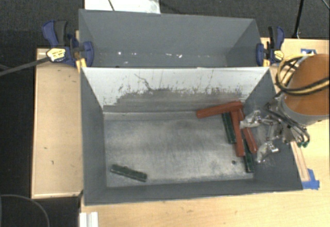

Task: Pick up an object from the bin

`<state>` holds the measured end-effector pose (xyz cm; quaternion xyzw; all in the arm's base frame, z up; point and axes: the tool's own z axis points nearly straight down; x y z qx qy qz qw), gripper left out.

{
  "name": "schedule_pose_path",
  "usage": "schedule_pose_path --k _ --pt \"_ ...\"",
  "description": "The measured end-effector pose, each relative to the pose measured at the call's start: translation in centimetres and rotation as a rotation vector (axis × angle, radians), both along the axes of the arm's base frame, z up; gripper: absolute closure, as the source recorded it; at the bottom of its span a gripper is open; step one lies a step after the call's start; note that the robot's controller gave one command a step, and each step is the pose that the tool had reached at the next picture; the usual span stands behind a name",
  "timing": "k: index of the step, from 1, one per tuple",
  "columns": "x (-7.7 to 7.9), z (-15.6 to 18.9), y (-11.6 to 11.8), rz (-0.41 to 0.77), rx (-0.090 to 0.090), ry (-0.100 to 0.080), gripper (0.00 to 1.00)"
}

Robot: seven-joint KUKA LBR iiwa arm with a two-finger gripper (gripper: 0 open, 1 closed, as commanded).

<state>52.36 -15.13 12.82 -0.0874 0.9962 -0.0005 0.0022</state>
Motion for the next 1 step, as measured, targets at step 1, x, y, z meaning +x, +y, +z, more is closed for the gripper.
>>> schedule_pose_path --k 1 --pt "2.58 -1.66 0.0 0.199 -0.001 -0.001 0.0"
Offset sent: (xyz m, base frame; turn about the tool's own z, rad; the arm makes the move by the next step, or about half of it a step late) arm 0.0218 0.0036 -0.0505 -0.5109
